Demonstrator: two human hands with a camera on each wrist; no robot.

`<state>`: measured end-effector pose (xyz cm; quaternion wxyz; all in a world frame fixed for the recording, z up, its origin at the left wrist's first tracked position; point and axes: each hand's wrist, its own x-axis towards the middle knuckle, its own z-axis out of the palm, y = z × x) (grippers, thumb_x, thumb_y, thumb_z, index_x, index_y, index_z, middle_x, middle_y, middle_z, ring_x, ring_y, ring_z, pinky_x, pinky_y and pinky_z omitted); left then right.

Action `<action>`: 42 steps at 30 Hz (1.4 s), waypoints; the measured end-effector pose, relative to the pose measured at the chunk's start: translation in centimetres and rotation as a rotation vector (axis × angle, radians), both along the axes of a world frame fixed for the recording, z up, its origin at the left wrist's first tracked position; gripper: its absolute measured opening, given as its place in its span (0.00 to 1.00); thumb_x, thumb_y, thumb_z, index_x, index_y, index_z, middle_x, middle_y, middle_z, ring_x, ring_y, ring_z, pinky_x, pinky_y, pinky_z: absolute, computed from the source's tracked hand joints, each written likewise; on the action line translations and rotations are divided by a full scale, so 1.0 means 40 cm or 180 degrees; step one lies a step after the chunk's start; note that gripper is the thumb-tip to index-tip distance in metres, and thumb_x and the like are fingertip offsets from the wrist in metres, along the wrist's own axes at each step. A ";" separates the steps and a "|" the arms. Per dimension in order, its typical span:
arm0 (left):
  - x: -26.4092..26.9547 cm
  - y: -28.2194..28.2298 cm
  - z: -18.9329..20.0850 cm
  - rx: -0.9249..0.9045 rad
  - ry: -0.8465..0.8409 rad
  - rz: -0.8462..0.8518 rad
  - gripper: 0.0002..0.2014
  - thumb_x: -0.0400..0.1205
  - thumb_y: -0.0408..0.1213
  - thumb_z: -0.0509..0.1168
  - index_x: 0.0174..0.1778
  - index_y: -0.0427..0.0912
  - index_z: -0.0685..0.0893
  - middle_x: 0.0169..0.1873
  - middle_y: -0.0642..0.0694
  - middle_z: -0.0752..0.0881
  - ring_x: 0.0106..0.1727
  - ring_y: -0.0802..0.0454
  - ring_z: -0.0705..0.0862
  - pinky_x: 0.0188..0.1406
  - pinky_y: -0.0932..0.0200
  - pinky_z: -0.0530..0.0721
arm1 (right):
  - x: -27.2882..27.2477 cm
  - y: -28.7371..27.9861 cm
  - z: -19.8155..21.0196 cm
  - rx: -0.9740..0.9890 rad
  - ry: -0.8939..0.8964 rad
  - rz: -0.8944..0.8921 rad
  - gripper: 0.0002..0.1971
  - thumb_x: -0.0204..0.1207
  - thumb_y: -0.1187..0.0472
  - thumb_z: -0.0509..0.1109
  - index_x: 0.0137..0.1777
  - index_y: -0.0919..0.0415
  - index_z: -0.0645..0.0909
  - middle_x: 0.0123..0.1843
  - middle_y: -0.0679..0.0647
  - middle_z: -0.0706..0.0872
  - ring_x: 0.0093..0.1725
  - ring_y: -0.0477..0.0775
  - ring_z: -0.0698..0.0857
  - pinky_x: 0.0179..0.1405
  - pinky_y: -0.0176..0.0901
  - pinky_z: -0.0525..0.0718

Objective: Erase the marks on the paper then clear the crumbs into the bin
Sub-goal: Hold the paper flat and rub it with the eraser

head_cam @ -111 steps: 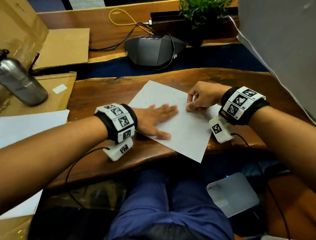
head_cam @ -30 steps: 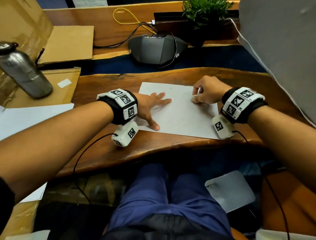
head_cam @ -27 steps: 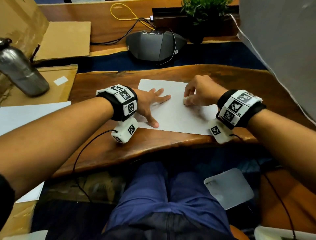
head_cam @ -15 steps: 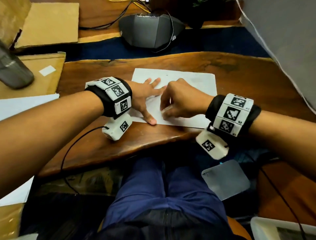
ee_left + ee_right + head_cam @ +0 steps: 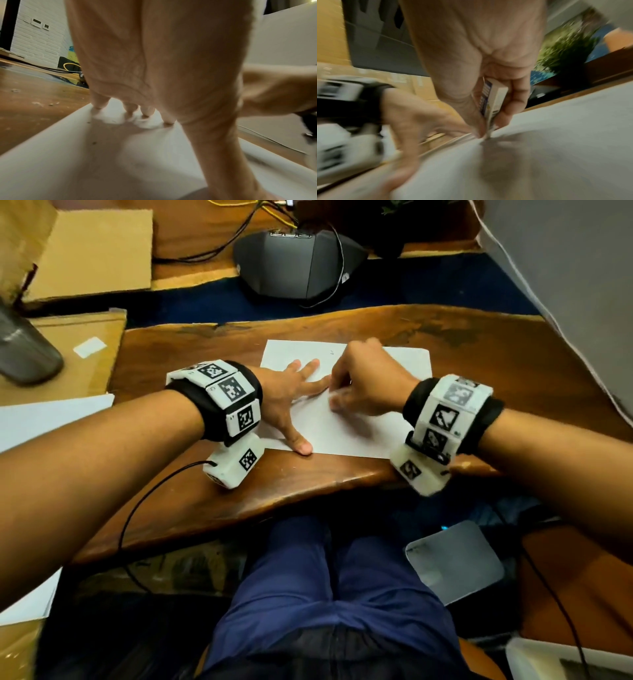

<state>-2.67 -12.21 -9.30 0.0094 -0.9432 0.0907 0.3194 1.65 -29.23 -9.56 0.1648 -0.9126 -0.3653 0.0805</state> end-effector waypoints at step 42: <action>-0.002 0.009 -0.010 -0.0046 0.0014 0.0034 0.66 0.63 0.67 0.76 0.82 0.67 0.30 0.83 0.54 0.27 0.84 0.48 0.30 0.83 0.32 0.44 | 0.067 -0.084 0.029 -0.0012 0.0318 -0.0320 0.08 0.73 0.56 0.81 0.44 0.60 0.93 0.41 0.52 0.92 0.40 0.50 0.89 0.35 0.37 0.85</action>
